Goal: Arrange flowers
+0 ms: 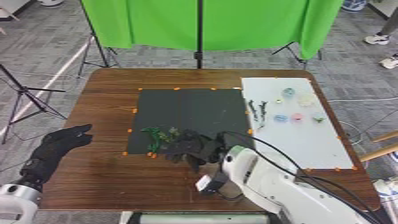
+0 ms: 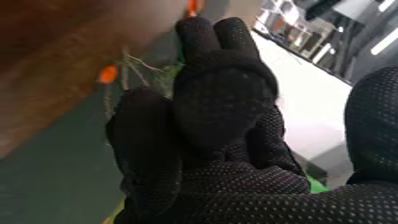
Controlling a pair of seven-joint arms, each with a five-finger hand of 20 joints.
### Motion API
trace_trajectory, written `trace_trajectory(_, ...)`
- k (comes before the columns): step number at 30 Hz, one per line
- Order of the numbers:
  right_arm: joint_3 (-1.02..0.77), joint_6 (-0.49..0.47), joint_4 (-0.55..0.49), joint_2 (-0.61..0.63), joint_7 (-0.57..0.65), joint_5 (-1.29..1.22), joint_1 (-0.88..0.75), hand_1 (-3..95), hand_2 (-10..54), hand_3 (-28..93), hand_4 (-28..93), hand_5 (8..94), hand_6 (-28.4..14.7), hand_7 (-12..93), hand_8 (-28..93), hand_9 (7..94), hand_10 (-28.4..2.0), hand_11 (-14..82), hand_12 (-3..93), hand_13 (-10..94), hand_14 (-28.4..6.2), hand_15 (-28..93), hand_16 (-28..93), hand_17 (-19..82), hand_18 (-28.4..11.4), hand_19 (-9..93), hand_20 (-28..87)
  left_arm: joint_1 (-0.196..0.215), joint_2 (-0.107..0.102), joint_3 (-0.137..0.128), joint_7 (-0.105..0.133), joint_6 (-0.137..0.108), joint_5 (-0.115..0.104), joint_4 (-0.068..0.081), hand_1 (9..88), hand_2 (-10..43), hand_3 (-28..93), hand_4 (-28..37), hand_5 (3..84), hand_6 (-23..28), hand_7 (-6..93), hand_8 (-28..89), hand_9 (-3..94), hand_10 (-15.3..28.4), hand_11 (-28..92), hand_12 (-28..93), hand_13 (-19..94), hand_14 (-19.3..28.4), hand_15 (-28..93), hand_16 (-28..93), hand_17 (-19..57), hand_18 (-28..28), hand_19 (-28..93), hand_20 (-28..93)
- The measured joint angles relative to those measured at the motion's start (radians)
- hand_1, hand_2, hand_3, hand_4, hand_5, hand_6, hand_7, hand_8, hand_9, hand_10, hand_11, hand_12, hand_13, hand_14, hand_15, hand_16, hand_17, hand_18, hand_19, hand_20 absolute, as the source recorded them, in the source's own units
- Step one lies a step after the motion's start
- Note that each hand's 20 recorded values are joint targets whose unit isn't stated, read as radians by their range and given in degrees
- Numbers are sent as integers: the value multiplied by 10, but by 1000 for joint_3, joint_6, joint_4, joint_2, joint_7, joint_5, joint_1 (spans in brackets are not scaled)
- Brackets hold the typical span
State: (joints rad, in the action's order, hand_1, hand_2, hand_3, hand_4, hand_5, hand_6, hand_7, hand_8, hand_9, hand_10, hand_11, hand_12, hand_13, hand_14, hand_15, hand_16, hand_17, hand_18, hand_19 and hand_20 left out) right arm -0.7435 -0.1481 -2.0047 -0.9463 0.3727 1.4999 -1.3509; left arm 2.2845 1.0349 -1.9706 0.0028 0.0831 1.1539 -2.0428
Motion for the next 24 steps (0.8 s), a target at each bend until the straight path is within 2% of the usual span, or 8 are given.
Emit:
trace_trajectory(11, 35, -6, 39, -6, -2, 40, 23, 163, 79, 575, -145, 665, -43, 170, -68, 691, -161, 90, 113, 937, -42, 589, 234, 681, -144, 932, 509, -1, 1, 3, 1, 1, 0, 1, 300, -21, 616, -182, 463, 69, 77, -53, 460, 153, 179, 106, 354, 194, 165, -3, 47, 141, 143, 147)
trace_trajectory(24, 39, 51, 53, -5, 3, 58, 25, 163, 70, 579, -142, 671, -42, 178, -69, 700, -162, 92, 118, 937, -42, 585, 238, 679, -145, 932, 509, 0, 3, 3, 1, 1, 0, 1, 300, -22, 617, -182, 464, 71, 76, -53, 461, 153, 179, 105, 355, 193, 163, -3, 46, 142, 143, 147)
